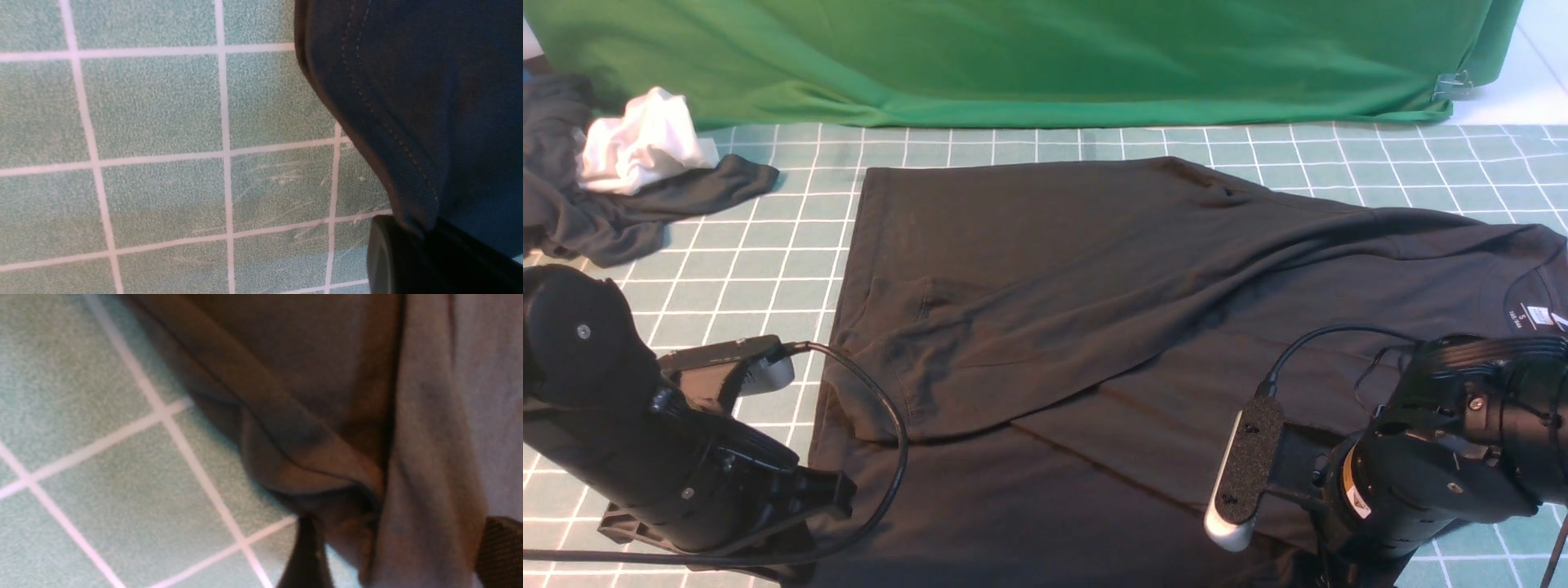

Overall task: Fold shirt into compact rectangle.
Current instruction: 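Grasp the near edge of the shirt at its hem and shoulder corners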

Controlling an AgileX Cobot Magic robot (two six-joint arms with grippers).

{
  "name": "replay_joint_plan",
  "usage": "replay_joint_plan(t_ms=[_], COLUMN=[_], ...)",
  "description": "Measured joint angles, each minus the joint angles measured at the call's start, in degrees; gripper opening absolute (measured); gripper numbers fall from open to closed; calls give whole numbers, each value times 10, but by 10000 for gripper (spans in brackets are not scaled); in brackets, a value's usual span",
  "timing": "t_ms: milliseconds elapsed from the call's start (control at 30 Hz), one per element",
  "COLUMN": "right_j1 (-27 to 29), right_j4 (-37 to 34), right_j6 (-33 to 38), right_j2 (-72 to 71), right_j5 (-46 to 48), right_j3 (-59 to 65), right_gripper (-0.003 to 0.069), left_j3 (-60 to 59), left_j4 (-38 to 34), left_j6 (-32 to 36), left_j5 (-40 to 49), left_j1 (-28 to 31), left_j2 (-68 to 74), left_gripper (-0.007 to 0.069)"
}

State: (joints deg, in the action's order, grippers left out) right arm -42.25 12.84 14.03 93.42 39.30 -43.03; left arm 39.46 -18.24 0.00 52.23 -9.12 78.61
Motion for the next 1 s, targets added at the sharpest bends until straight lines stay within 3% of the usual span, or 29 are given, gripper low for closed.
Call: replay_joint_plan(t_ms=[167, 233, 267, 333, 433, 633, 800, 1000], right_j1=[-1, -1, -1, -1, -1, -16, -57, -107], right_j4=[-1, 0, 0, 7, 12, 11, -29, -64], right_j6=[2, 4, 4, 5, 5, -11, -36, -119], right_j2=[3, 5, 4, 8, 8, -9, -59, -105], right_j5=[0, -2, -3, -5, 1, 47, 95, 116], right_j3=[-2, -2, -2, -2, -2, -3, 11, 54], right_gripper=[388, 299, 289, 136, 55, 44, 43, 43], left_j3=[0, 0, 0, 8, 30, 50, 50, 13], left_j4=[0, 0, 0, 12, 41, 60, 61, 32], left_j6=[0, 0, 0, 0, 0, -11, -12, -12], left_j5=[-2, -9, -10, -9, 13, 47, 77, 85], left_j1=[0, 0, 0, 0, 0, 0, 0, 0], left_j2=[0, 0, 0, 0, -1, -13, -34, -73], left_gripper=[13, 13, 13, 13, 13, 13, 13, 13])
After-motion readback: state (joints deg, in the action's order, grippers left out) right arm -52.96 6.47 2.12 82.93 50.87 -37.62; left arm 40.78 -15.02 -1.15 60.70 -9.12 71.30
